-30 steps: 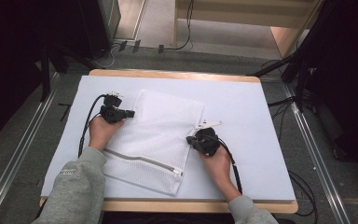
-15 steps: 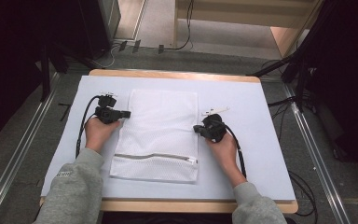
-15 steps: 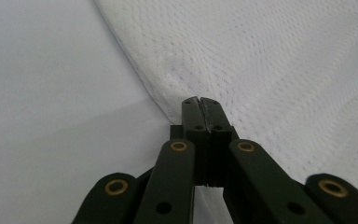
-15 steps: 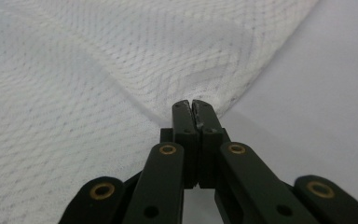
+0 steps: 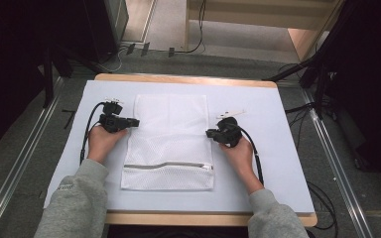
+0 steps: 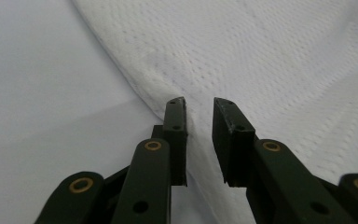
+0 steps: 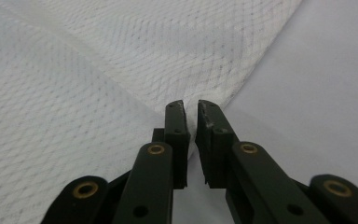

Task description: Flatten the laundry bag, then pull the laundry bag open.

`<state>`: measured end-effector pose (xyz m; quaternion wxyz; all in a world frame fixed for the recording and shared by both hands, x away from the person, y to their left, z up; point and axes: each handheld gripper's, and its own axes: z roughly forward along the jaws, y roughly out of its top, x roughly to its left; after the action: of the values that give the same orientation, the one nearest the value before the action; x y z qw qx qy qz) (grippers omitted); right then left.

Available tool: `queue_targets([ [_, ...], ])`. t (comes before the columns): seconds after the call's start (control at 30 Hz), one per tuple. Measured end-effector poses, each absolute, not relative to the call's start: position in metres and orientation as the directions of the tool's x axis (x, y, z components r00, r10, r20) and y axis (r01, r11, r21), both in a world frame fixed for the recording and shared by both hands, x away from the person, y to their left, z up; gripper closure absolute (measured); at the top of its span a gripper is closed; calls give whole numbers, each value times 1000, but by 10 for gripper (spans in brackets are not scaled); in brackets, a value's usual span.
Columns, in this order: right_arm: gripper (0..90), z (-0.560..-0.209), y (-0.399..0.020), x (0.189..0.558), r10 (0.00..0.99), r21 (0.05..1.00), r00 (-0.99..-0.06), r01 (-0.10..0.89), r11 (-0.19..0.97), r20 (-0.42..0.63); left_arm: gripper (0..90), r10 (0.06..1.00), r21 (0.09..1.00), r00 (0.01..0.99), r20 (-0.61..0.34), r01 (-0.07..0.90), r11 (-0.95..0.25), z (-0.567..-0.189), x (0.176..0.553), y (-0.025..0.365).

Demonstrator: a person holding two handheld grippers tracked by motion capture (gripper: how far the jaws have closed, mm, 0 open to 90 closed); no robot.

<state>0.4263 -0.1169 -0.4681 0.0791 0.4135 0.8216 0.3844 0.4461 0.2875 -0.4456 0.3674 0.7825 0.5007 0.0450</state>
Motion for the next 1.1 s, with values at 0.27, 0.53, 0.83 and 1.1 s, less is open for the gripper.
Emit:
queue_targets([
  [0.27,707,-459,-125,415,730,704,-648,622,343,217,527,786,614,530,-319,747,-255,-435,436,285],
  [0.53,676,-454,-126,402,709,702,-668,616,356,227,458,767,607,555,-321,743,-284,-430,428,275],
  [0.83,669,-446,-135,387,695,715,-678,607,346,239,415,730,615,598,-330,723,-315,-422,416,262],
  [1.1,644,-444,-136,375,679,717,-694,598,357,240,379,703,632,632,-326,699,-335,-415,401,253],
])
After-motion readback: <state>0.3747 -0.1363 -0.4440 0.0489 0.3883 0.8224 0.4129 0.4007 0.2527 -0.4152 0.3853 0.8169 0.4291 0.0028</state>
